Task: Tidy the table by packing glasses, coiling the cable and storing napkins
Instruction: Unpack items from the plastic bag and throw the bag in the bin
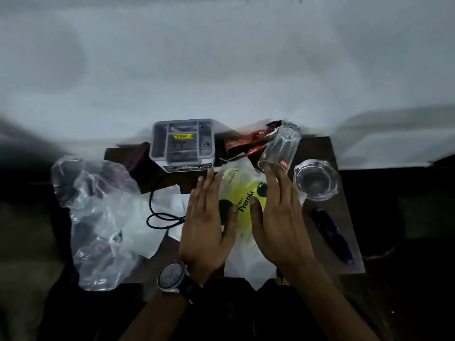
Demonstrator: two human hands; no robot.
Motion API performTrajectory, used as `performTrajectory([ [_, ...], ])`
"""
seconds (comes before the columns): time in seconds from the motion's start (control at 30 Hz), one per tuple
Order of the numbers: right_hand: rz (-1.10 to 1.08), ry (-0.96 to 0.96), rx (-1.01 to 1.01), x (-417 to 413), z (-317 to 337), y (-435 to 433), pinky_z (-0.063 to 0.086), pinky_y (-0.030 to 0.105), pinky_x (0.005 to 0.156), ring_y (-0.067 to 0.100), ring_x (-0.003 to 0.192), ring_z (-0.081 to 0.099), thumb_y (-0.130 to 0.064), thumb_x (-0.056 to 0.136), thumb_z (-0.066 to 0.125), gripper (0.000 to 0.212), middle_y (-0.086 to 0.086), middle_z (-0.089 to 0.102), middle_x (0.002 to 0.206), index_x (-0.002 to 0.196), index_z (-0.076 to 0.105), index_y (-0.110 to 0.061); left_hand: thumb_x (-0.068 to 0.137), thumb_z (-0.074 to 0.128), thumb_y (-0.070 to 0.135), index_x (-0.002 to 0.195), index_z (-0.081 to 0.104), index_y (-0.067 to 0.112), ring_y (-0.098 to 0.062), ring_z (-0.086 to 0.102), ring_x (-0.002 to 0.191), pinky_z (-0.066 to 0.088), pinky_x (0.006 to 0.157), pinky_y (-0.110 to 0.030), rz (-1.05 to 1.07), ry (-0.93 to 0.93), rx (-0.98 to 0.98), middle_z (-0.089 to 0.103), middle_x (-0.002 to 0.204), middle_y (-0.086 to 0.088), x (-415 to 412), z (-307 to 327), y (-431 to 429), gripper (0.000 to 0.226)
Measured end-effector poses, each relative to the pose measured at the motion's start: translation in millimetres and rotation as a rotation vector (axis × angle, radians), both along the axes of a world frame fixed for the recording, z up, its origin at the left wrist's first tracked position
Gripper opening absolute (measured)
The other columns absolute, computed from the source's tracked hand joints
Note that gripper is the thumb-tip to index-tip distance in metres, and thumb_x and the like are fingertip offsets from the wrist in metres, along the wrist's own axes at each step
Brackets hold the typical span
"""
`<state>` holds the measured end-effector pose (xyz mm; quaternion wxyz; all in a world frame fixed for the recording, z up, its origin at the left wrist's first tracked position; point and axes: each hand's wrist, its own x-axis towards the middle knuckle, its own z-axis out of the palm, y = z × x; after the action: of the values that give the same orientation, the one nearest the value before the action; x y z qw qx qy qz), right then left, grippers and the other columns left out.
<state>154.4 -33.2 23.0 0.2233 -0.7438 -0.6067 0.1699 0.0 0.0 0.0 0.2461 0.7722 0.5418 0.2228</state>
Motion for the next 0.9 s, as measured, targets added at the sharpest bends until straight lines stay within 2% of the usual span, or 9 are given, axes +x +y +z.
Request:
performTrajectory([
  [0.2,-0.012,-0.001,0.113,-5,-19,-6,0.019,0.034,0.122,0.026,0.154,0.019,-0.026,0.104,0.049,0.065,0.013,0.021,0.165,0.158,0.02,-0.007,0.104,0.041,0.044,0.161,0.019,0.026,-0.01,0.016,0.157,0.0,0.128,-0.03,0.077,-0.147,0.007,0.023,0.168,0.011,6,-17,-7,0.064],
  [0.27,-0.007,-0.027,0.15,-5,-13,-8,0.017,0.03,0.121,0.025,0.152,0.021,-0.025,0.104,0.049,0.063,0.013,0.023,0.164,0.157,0.023,-0.007,0.101,0.052,0.034,0.16,0.021,0.02,-0.009,0.026,0.151,0.01,0.129,-0.043,0.077,-0.182,0.034,0.033,0.162,0.009,4,-14,-10,0.068],
  [0.3,-0.005,-0.044,0.157,-8,-8,-12,0.019,0.031,0.121,0.026,0.151,0.021,-0.024,0.103,0.049,0.062,0.014,0.022,0.163,0.157,0.023,-0.007,0.099,0.058,0.026,0.159,0.023,0.014,-0.014,0.032,0.147,0.018,0.126,-0.051,0.069,-0.175,0.056,0.039,0.159,0.003,2,-10,-11,0.071],
  [0.37,-0.025,-0.05,0.174,-10,-1,-20,0.026,0.039,0.123,0.03,0.15,0.025,-0.02,0.102,0.052,0.063,0.015,0.024,0.162,0.156,0.025,-0.006,0.095,0.064,0.015,0.157,0.026,0.005,-0.025,0.039,0.141,0.028,0.119,-0.055,0.076,-0.158,0.067,0.045,0.154,-0.009,-2,0,-10,0.073],
  [0.47,-0.188,-0.027,0.158,-7,0,-37,0.036,0.047,0.114,0.035,0.14,0.034,-0.018,0.096,0.06,0.066,0.016,0.032,0.155,0.154,0.029,-0.008,0.095,0.064,0.014,0.156,0.028,0.001,-0.033,0.041,0.143,0.031,0.119,-0.052,0.098,-0.204,0.042,0.044,0.156,-0.014,-5,13,-7,0.072],
  [0.57,-0.35,-0.012,-0.006,2,0,-47,0.038,0.051,0.105,0.04,0.134,0.034,-0.025,0.094,0.065,0.069,0.018,0.034,0.151,0.152,0.031,-0.01,0.096,0.064,0.012,0.154,0.032,0.006,-0.032,0.052,0.134,0.036,0.115,-0.052,0.04,-0.184,0.053,0.053,0.149,-0.012,-10,17,0,0.067],
  [0.73,-0.418,0.144,-0.249,16,-1,-42,0.032,0.051,0.111,0.047,0.136,0.031,-0.034,0.093,0.068,0.081,0.027,0.036,0.149,0.155,0.021,-0.015,0.092,0.069,0.011,0.15,0.035,0.01,-0.033,0.066,0.115,0.047,0.105,-0.049,0.036,-0.18,-0.027,0.068,0.128,-0.011,-14,17,9,0.067],
  [0.83,-0.436,0.203,-0.349,20,-2,-33,0.028,0.051,0.115,0.048,0.141,0.029,-0.04,0.092,0.069,0.087,0.028,0.037,0.151,0.157,0.016,-0.015,0.089,0.073,0.012,0.147,0.039,0.013,-0.027,0.069,0.104,0.055,0.092,-0.041,0.082,-0.246,-0.052,0.072,0.118,-0.004,-7,21,15,0.067],
  [0.9,-0.438,0.242,-0.344,19,-4,-28,0.031,0.052,0.115,0.047,0.141,0.031,-0.039,0.092,0.07,0.084,0.026,0.038,0.152,0.155,0.02,-0.013,0.088,0.075,0.013,0.14,0.049,0.012,-0.016,0.071,0.092,0.056,0.086,-0.031,0.09,-0.275,-0.103,0.073,0.11,0.009,-1,21,18,0.058],
])
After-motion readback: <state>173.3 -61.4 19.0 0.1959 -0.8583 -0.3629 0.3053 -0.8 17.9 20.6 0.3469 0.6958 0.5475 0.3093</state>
